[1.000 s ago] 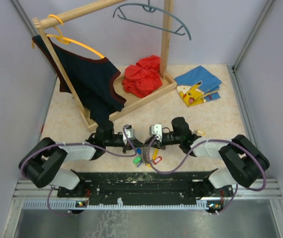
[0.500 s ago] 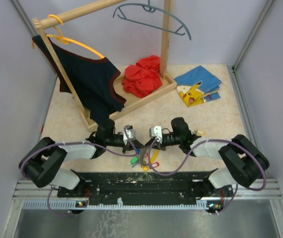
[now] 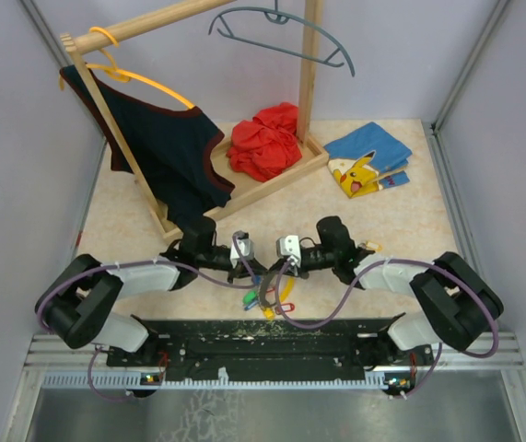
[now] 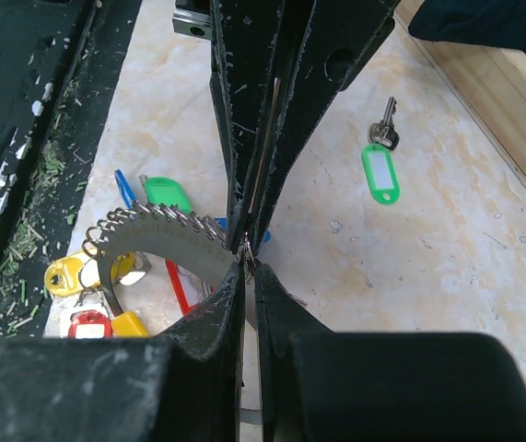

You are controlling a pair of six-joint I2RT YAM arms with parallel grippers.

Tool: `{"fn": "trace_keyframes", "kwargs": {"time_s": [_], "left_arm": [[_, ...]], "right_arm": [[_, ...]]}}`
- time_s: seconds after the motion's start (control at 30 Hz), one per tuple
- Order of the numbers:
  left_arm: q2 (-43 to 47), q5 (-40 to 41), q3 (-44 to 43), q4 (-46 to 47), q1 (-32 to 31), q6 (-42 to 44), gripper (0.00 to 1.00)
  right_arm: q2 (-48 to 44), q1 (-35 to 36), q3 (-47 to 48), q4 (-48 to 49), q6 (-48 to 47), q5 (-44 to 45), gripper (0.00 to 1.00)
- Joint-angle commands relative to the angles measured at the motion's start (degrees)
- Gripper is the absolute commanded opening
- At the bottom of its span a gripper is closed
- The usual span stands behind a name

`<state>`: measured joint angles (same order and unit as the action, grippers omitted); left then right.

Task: Put the keys on the keyring

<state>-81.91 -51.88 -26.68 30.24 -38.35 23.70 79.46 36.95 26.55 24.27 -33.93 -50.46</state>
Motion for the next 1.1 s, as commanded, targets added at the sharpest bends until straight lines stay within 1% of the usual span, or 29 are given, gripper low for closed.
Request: {"fn": "trace_keyframes", "kwargs": {"time_s": [0.0,0.17,0.33,0.7,0.8,1.07], "left_arm": [[1.3,-5.3,-2.5,-2.0,0.4,1.5,0.01],[0.7,-6.8,-4.2,-2.9,2.3,2.3,0.01],[-1.0,-8.3,-6.0,-3.8,2.8,3.1,0.01],[-1.5,-9.0,-6.3,-4.7,4.2,3.7,0.01],[-1.4,-8.8,-6.4,-5.1,4.2,4.0,0.01],[-1.7,-8.8,-6.6,-5.0,4.2,3.6,0.01]], "right_arm": [[-1.4,-0.2,3.9,-0.3,-3.3,2.2,0.07],[-1.2,-0.3,5.7,-3.2,-6.1,4.0,0.07],[-0.3,-0.3,7.4,-4.2,-7.5,4.2,0.08],[0.3,-0.8,7.8,-6.2,-9.9,5.0,0.11],[0.3,-0.8,8.1,-6.2,-9.9,4.2,0.13],[1.2,-0.8,8.0,-3.4,-7.2,1.3,0.13]]}}
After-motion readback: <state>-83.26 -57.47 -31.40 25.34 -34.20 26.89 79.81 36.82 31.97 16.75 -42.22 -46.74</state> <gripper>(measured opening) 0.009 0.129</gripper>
